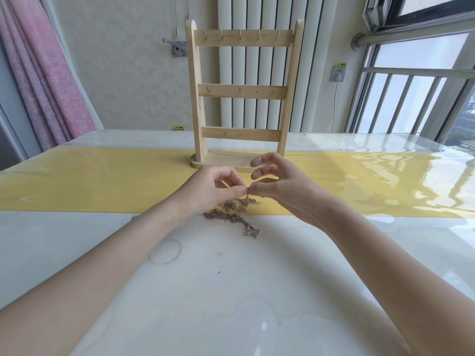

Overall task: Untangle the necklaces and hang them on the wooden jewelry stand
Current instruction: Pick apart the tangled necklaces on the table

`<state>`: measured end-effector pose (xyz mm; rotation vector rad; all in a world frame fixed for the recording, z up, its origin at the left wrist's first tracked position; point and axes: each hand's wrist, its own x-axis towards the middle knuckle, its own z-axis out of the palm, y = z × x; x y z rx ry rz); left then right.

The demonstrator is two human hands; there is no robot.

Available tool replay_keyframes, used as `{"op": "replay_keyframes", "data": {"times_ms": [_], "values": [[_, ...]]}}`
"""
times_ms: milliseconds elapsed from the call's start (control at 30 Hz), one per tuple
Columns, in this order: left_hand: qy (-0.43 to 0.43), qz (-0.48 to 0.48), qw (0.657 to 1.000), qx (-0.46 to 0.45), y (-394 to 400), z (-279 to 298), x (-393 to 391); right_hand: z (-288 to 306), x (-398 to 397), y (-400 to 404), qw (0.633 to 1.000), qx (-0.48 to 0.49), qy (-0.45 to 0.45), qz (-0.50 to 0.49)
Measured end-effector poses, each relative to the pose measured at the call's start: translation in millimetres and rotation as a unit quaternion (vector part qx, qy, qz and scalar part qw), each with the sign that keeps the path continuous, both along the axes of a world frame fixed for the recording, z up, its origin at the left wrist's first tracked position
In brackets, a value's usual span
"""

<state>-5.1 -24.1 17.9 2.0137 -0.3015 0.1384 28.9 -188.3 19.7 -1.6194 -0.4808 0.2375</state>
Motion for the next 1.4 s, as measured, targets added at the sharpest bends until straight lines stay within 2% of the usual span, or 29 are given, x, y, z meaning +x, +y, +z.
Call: {"op": "replay_keyframes", "data": {"times_ms": [200, 300, 433, 533, 700, 867, 1000, 1167, 1300, 1400], "values": [[-0.003, -0.011, 1.0, 0.02, -2, 0, -1, 0, -2, 0, 1.0, -0.012, -0.004, 0.006], [-0.037, 0.002, 0.998, 0.055, -3, -2, 0, 2, -3, 0, 0.999, -0.028, -0.005, 0.016], [-0.101, 0.001, 0.99, 0.103, -6, -3, -1, 3, -2, -3, 0.996, -0.024, 0.064, 0.055], [-0.101, 0.0, 0.991, 0.088, -6, -2, 0, 5, 1, -8, 0.989, 0.034, 0.126, 0.067], [-0.06, 0.012, 0.998, 0.011, -2, 0, 1, 7, 3, -12, 0.99, 0.046, 0.121, 0.048], [-0.053, 0.029, 0.997, -0.056, -4, 1, 1, 6, 0, -8, 0.998, 0.017, 0.046, 0.043], [-0.062, 0.021, 0.996, -0.053, -4, 1, 0, 3, -3, -2, 0.999, -0.035, -0.019, 0.03], [-0.062, 0.029, 0.995, -0.07, -3, 2, -1, 2, -2, -2, 0.996, -0.071, -0.051, 0.007], [-0.079, 0.058, 0.994, -0.057, -4, 3, -1, 1, -4, -1, 0.995, -0.077, -0.065, 0.007], [-0.109, 0.086, 0.99, -0.034, -5, 4, -2, -1, -6, 3, 0.99, -0.068, -0.123, -0.017]]}}
